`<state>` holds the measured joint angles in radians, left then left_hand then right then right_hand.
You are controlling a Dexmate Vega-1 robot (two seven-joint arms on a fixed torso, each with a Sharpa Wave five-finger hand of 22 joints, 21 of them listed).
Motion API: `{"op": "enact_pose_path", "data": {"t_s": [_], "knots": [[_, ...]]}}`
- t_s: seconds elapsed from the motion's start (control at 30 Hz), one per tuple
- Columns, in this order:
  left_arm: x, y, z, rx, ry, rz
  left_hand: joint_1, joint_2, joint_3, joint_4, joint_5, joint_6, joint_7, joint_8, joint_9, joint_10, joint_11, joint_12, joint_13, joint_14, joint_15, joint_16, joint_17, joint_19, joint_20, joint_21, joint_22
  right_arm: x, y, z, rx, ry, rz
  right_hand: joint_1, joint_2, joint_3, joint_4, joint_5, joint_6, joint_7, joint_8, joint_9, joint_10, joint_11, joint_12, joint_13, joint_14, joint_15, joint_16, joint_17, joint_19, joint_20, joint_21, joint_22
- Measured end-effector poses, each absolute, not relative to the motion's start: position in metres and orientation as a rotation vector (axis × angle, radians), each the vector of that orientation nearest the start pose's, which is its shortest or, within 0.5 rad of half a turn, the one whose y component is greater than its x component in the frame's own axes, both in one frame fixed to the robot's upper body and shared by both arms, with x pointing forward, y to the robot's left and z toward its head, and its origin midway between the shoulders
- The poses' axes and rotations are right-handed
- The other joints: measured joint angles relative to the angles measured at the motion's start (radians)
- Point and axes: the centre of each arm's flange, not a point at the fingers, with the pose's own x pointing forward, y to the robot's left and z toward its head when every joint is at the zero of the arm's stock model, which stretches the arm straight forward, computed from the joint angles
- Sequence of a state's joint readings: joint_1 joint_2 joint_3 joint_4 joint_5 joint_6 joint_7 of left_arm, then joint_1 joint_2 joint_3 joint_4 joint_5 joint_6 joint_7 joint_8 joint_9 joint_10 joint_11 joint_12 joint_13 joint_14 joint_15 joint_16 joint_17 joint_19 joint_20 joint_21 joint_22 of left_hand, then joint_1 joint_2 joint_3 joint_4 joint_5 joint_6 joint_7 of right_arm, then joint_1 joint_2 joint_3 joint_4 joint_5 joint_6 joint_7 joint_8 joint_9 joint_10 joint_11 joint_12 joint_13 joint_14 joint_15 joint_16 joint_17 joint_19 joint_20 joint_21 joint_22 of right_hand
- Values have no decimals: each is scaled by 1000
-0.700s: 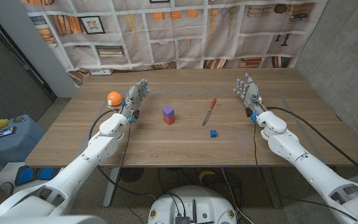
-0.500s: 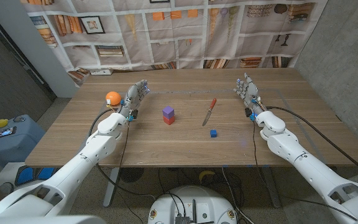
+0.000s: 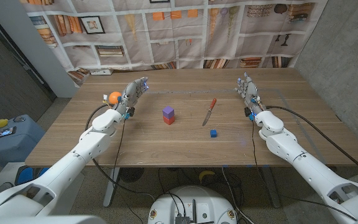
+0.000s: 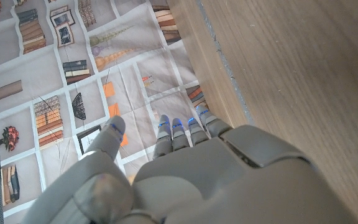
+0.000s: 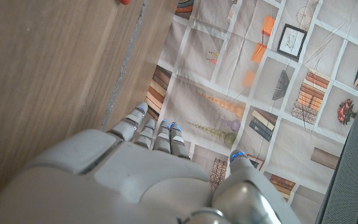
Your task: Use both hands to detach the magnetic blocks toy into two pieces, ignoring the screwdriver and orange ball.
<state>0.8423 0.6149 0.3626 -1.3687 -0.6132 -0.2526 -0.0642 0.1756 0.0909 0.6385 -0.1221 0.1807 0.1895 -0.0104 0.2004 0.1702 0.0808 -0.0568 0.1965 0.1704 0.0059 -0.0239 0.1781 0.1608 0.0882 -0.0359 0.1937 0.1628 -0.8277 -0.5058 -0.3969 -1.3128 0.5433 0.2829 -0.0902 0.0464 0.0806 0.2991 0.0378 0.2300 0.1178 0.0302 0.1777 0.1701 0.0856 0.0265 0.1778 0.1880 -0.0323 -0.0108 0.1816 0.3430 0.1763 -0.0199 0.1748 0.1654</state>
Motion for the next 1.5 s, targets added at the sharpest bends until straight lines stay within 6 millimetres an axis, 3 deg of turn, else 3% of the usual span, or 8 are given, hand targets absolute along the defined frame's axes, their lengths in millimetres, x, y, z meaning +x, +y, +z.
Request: {"op": "enact_pose_path", "data": {"t_s": [0.17,0.57,0.67,0.8,1.13,1.5], "knots": [[632,316,2,146,-617,-237,16,-5,3,-25,0,12,-3,0,0,9,-9,0,0,3,-3,0,0,0,0,0,0,654,-282,-23,-39,-605,113,0,0,7,-2,0,0,0,0,0,0,0,0,-2,-5,-5,0,-5,0,0,3,0],[610,323,24,295,-637,-253,48,-8,15,-54,-4,24,-13,0,0,10,-19,0,0,3,-3,0,0,0,0,-6,0,655,-280,-24,-40,-602,102,0,0,8,-3,0,7,-7,0,0,-2,-9,4,-2,-9,-16,4,-14,-1,-13,3,0],[606,324,28,331,-638,-257,57,-9,19,-58,-4,31,-20,0,0,9,-19,0,0,3,-3,0,0,0,0,-6,0,655,-281,-26,-41,-601,98,0,0,8,-3,0,7,-7,0,0,-2,-9,4,-2,-9,-16,4,-14,-1,-13,3,0],[601,323,34,378,-638,-262,82,-24,19,-66,-4,51,-41,5,0,11,-42,0,0,3,-3,0,0,0,0,-6,0,654,-281,-28,-40,-597,93,0,0,8,-3,0,7,-7,0,0,-2,-9,4,-2,-9,-16,4,-18,-1,-13,3,0],[585,319,48,500,-642,-281,130,-60,24,-70,-4,88,-77,14,0,19,-85,0,0,3,-3,0,5,0,0,-6,0,653,-285,-31,-39,-600,80,0,0,15,-5,0,7,-7,0,0,-2,-9,3,-2,-9,-16,4,-23,-5,-16,3,0],[570,309,67,701,-623,-309,172,-88,25,-71,-4,135,-91,23,5,30,-95,0,0,9,-8,0,5,3,-3,-6,0,653,-287,-35,-33,-602,75,0,0,17,-2,0,1,-13,0,0,-2,-9,3,-7,-14,-22,4,-28,-7,-18,3,0]]}}
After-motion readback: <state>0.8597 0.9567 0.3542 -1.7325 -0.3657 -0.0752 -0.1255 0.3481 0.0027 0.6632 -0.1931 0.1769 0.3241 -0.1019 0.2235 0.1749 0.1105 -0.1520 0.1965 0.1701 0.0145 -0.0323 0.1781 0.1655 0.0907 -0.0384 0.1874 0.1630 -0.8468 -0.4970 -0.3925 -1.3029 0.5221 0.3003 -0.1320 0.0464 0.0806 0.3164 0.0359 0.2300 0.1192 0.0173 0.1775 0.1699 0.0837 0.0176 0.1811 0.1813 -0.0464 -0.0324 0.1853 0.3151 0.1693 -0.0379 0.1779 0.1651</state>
